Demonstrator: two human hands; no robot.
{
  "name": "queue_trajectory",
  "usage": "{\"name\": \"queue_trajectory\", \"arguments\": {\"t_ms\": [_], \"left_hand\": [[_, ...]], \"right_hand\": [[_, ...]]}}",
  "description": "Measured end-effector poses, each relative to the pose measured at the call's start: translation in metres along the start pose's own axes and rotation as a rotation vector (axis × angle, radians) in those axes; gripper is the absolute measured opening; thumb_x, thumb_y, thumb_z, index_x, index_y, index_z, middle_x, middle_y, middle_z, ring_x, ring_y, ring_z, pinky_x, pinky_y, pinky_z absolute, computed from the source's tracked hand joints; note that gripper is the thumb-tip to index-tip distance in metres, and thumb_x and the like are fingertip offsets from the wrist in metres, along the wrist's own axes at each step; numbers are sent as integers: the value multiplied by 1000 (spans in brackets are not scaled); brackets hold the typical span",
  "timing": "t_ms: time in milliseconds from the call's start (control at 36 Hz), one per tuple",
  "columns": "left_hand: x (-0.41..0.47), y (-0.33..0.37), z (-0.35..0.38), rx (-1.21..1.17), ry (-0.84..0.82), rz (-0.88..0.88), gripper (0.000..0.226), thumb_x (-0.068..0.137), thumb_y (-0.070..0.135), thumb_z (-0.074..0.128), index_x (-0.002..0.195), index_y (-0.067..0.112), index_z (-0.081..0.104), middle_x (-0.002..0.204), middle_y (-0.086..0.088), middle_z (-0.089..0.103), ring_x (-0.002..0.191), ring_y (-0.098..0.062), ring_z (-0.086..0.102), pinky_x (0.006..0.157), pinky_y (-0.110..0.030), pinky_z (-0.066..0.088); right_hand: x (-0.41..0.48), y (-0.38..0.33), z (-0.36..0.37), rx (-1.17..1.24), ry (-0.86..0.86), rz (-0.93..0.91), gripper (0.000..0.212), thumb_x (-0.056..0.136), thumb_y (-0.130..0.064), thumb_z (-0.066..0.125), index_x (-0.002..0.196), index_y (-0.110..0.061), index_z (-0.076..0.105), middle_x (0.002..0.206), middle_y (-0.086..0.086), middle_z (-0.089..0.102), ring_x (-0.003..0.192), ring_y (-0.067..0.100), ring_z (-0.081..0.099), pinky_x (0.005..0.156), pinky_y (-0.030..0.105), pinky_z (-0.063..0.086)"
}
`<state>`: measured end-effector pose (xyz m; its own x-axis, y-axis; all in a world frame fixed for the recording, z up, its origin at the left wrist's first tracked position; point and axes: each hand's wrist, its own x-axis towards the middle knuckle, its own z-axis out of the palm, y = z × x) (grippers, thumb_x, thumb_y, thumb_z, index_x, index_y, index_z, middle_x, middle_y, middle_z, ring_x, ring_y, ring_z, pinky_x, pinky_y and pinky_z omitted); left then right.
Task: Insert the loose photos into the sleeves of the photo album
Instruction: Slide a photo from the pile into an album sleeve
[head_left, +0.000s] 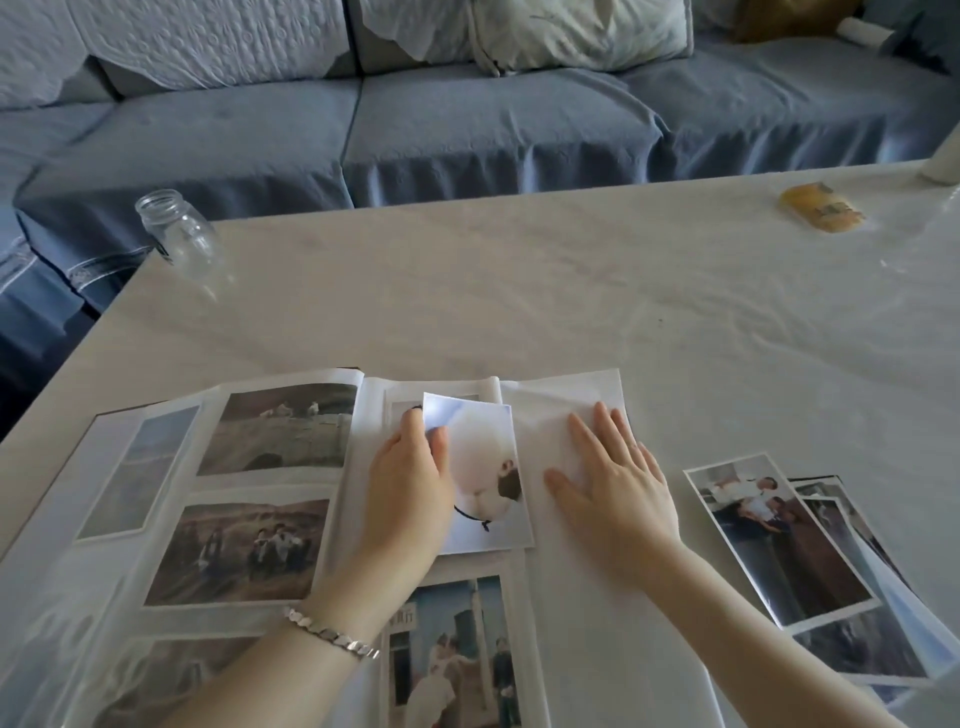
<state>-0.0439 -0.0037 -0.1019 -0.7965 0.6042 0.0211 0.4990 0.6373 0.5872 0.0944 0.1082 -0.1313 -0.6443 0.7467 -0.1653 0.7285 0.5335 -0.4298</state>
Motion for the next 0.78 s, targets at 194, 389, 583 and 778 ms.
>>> {"name": "queue_trajectory", "arguments": {"t_ms": [194, 389, 583, 778], "left_hand": [[19, 21, -3, 192, -102, 3, 22, 101, 26, 32, 92, 8, 43, 77, -3, 51, 78, -30, 54, 59, -32, 31], [30, 59, -12, 335, -165, 54, 14, 100, 18, 34, 91, 11, 41, 77, -2, 45, 82, -26, 46, 66, -29, 30], [33, 50, 2, 66, -162, 20, 17, 101, 20, 30, 94, 9, 39, 91, -14, 57, 86, -34, 52, 63, -33, 28], [42, 33, 5, 23, -170, -20, 24, 102, 25, 28, 85, 9, 32, 66, 0, 37, 58, -19, 34, 55, -32, 25]], "right_hand": [[-2, -1, 4, 20, 39, -5, 62, 93, -51, 34, 148, -36, 10, 156, -10, -12, 141, 3, -19, 114, 23, -6], [-3, -2, 3, 32, 46, -3, 62, 93, -50, 36, 148, -35, 12, 157, -10, -11, 141, 3, -18, 115, 23, -4], [-3, -1, 3, 51, 60, -3, 61, 93, -51, 35, 148, -35, 14, 157, -9, -9, 141, 3, -17, 114, 23, -4], [-2, 0, 6, 56, 84, -10, 60, 93, -53, 31, 147, -35, 16, 157, -9, -7, 141, 4, -16, 113, 22, -3]]}}
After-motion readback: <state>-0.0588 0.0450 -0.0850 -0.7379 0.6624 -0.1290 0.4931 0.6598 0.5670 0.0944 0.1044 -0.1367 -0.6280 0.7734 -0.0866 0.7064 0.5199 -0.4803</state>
